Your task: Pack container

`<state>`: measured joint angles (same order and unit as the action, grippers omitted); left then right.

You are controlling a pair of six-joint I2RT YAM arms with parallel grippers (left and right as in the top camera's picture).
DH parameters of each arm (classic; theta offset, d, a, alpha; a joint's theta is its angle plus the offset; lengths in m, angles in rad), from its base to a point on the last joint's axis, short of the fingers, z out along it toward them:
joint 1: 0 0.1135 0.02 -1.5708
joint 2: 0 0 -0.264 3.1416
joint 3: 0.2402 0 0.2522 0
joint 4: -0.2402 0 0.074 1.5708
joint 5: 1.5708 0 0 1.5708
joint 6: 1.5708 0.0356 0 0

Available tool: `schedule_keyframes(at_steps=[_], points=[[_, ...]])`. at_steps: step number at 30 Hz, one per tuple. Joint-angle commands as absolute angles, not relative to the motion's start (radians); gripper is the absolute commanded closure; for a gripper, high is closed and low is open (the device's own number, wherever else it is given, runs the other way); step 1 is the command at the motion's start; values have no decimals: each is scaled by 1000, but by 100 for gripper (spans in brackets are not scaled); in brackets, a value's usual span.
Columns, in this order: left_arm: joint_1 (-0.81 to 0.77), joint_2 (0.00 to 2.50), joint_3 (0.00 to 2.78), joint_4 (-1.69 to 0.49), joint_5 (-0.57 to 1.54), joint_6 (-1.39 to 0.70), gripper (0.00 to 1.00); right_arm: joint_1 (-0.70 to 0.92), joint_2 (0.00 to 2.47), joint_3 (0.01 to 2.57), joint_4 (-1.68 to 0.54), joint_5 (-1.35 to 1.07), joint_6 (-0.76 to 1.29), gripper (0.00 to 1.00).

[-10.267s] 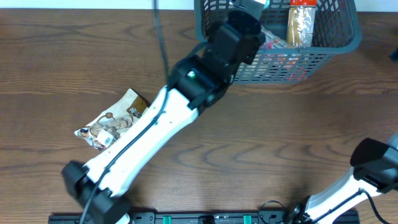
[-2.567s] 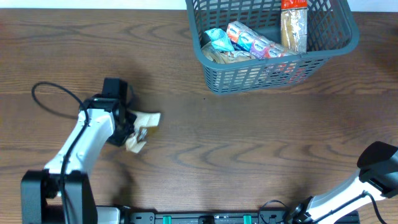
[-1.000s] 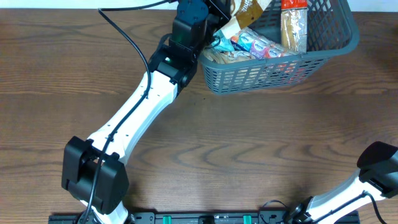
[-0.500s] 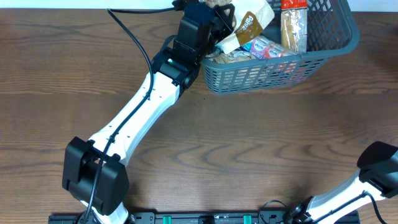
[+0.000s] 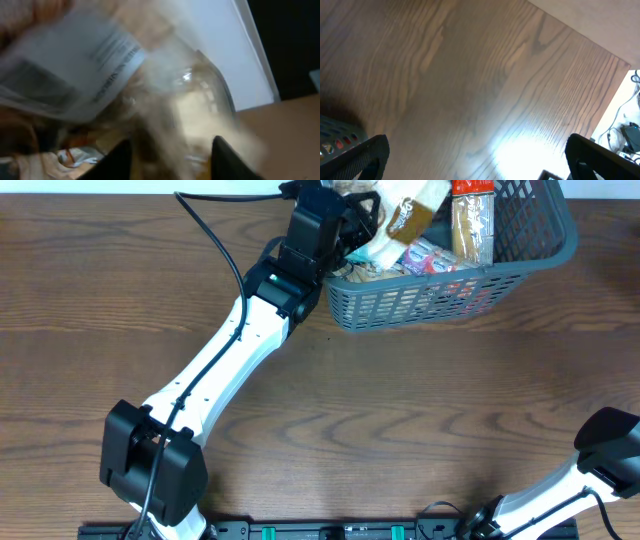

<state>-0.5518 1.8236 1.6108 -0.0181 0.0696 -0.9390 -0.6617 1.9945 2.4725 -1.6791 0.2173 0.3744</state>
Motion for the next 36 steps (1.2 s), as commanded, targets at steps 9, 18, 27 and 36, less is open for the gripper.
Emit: schedule_keyframes(at_steps=[9,18,27,36], points=[[-551,1812,1622,-11,91,-886,36,-673,1995,2472,-1680,228,381,1],[-551,1765,1639,8,104,-742,29,-673,1995,2472,-1680,228,381,1],[-551,1662,1716,-84,90,-568,22,-673,1995,2472,-1680,228,381,1],[-550,1472,1716,-295,-4,-419,19,-673,1995,2472,-1680,228,381,1]])
